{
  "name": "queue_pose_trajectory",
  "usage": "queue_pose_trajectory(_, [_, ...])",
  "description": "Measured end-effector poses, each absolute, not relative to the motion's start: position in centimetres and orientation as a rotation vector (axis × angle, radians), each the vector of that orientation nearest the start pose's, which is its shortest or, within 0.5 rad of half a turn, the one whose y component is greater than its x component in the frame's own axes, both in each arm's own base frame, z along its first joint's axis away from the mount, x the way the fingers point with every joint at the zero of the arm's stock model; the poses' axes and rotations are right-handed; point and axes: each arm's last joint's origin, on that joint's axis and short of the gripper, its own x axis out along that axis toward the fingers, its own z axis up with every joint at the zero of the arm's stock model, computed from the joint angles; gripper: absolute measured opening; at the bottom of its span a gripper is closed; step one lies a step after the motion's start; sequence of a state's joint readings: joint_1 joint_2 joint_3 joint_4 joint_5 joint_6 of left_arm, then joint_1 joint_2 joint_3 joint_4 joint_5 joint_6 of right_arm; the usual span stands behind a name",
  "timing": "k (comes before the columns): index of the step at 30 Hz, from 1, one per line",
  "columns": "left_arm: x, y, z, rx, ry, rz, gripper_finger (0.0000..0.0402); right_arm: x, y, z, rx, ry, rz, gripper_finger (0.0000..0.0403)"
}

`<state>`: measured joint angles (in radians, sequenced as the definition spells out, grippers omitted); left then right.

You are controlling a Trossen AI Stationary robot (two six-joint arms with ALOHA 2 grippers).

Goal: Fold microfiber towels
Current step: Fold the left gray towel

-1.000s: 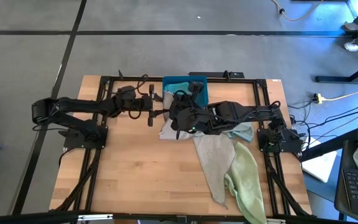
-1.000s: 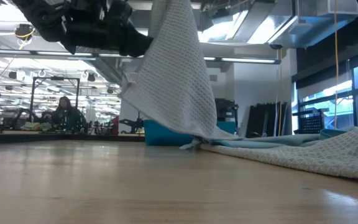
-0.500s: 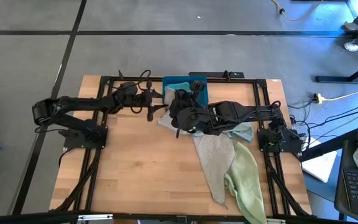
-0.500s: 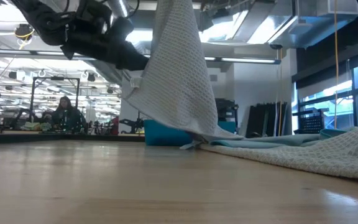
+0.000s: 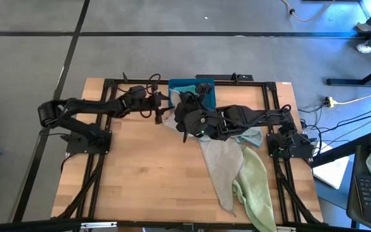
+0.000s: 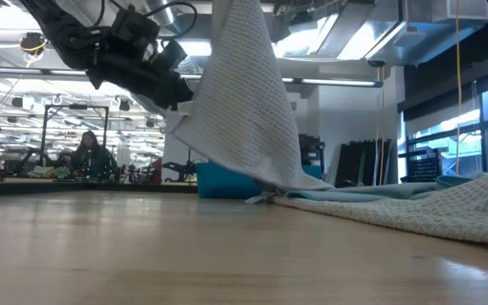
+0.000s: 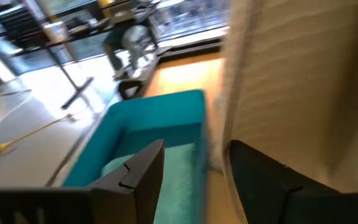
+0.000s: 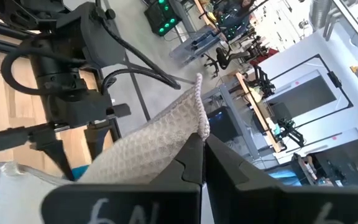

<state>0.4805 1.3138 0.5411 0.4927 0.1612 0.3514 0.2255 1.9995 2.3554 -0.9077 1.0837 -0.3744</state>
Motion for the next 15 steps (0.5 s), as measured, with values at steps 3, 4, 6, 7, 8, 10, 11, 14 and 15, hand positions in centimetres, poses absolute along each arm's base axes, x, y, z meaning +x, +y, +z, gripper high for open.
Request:
queue_pose_trajectory(3, [23.3, 11.7, 21.0, 0.277, 0.308, 0.312, 0.0165, 40.2, 6.9, 44.3, -0.698, 0.609, -0.758, 0.0008])
queue_pose_trajectory(4, [23.2, 11.7, 21.0, 0.281, 0.310, 0.314, 0.0157, 40.2, 7.0, 44.3, -0.703, 0.610, -0.762, 0.0008])
queue_pose_trajectory(6, [23.0, 11.6, 21.3, 0.290, 0.308, 0.315, 0.0130, 40.0, 7.3, 44.2, -0.712, 0.612, -0.771, 0.0008])
queue_pose_trajectory(7, [22.9, 11.5, 21.6, 0.293, 0.304, 0.321, 0.0113, 40.0, 7.5, 44.2, -0.719, 0.613, -0.775, 0.0008])
queue_pose_trajectory(8, [22.7, 11.5, 21.8, 0.294, 0.307, 0.328, 0.0093, 39.9, 7.7, 44.2, -0.722, 0.612, -0.780, 0.0008])
queue_pose_trajectory(10, [22.3, 11.3, 22.3, 0.309, 0.307, 0.353, 0.0048, 39.7, 8.1, 44.2, -0.736, 0.616, -0.794, 0.0008])
queue_pose_trajectory(11, [22.0, 11.2, 22.6, 0.312, 0.308, 0.358, 0.0025, 39.6, 8.4, 44.2, -0.744, 0.619, -0.800, 0.0008])
queue_pose_trajectory(14, [21.2, 10.8, 23.7, 0.324, 0.280, 0.364, 0.0009, 39.3, 8.9, 44.0, -0.754, 0.625, -0.820, 0.0008])
queue_pose_trajectory(15, [20.9, 10.6, 24.0, 0.325, 0.276, 0.365, 0.0009, 39.2, 9.1, 44.0, -0.755, 0.625, -0.825, 0.0008])
